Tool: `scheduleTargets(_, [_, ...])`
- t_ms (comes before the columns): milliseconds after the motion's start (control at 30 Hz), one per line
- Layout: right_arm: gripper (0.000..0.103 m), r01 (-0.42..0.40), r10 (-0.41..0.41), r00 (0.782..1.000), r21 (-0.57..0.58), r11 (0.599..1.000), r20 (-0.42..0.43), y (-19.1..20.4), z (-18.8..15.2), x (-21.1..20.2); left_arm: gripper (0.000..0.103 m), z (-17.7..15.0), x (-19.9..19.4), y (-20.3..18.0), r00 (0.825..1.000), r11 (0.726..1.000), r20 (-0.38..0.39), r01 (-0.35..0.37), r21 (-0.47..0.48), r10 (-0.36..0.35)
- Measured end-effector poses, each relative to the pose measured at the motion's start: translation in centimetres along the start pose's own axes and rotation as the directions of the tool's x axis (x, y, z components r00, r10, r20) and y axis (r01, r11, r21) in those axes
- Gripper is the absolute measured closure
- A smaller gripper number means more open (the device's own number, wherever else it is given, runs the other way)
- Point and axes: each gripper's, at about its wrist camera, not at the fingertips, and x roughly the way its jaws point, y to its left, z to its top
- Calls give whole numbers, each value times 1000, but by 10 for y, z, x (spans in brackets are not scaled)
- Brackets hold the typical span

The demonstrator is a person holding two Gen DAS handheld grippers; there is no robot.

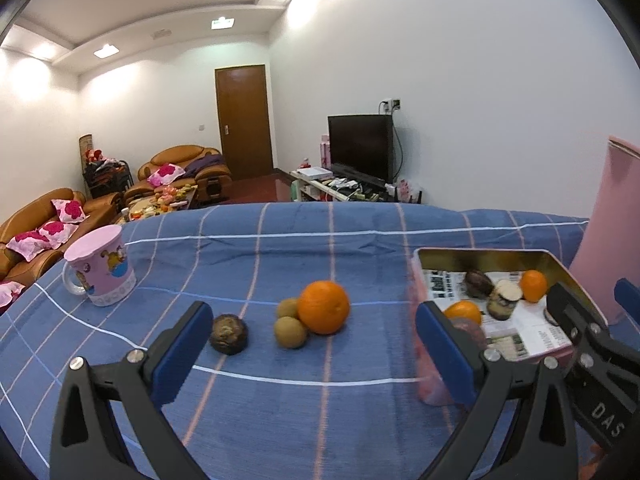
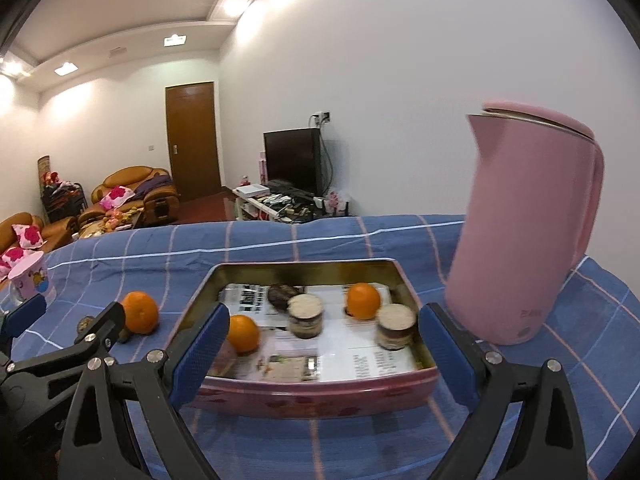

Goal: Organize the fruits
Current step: 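Withdraw both open tools from the box toward the remaining fruit, then grasp another dark brown fruit with the left tool while the right tool grasps an orange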

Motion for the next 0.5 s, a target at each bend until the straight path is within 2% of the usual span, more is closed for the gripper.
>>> scheduleTargets(267, [6,-71,71,997,-13,997,-24,41,-2,5,0,2,19,43,997,999,-48,-52,15,53])
scheduleTargets(400, [6,-97,96,995,-16,995,-41,57,-3,11,0,4,35,80,991,996,-106,-83,-28,79])
scheduleTargets(500, [6,-120,119,991,-20,993,-56,69,-4,15,0,2,47,108,986,995,-157,-68,-71,56])
